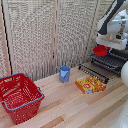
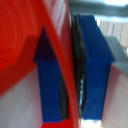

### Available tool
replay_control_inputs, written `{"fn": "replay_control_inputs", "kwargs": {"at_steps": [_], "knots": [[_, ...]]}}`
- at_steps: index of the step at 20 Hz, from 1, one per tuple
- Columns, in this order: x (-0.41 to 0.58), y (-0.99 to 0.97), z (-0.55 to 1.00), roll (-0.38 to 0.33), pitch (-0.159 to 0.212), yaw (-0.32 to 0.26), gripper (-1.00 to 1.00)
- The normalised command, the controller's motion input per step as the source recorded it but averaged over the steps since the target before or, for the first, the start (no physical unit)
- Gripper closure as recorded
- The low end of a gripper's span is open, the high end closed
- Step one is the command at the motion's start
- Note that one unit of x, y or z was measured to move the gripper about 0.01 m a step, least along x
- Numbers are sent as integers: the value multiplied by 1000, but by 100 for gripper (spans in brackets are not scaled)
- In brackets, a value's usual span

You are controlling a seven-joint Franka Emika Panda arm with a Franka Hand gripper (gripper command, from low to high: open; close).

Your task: Extend the gripper towards the oven tray handle. Grasp the handle and carefully pull the tray out of the oven. Move the gripper above the red bowl. Grab the red bowl gently. Lift the bowl and place it onto the oven tray.

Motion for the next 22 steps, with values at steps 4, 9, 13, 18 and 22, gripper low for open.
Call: {"fn": "replay_control_inputs", "kwargs": {"at_steps": [4, 9, 13, 18, 22], "knots": [[236, -603, 1, 3, 0, -181, 100], [28, -211, 0, 5, 0, 0, 100], [0, -12, 36, -5, 0, 13, -100], [-13, 7, 158, -13, 2, 0, -100], [0, 137, 573, -10, 38, -27, -100]]}}
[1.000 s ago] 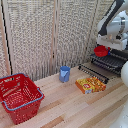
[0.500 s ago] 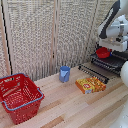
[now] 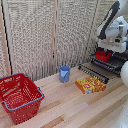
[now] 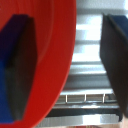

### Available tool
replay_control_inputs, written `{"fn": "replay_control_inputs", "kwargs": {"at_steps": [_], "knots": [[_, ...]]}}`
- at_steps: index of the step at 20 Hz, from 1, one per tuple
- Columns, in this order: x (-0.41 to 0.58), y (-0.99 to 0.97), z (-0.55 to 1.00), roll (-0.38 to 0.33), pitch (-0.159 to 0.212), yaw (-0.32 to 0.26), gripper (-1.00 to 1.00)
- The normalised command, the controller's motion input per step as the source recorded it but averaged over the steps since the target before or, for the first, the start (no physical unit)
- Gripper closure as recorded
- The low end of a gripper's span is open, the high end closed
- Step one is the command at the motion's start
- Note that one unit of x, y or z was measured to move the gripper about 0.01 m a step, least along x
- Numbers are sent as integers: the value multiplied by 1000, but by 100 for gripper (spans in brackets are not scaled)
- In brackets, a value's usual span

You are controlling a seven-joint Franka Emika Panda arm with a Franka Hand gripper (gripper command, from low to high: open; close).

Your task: Extend the gripper towards the oven tray handle. Grasp the handle and carefully pull the tray out of the oven. Move the gripper above the red bowl. Grab the red bowl gently. Lift the bowl and place it onto the oven tray.

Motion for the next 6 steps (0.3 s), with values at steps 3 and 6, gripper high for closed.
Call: {"fn": "replay_control_inputs", "kwargs": {"at_steps": [3, 6], "knots": [[-7, 163, 856, 19, 62, -69, -100], [-24, 163, 732, 31, 134, -56, -100]]}}
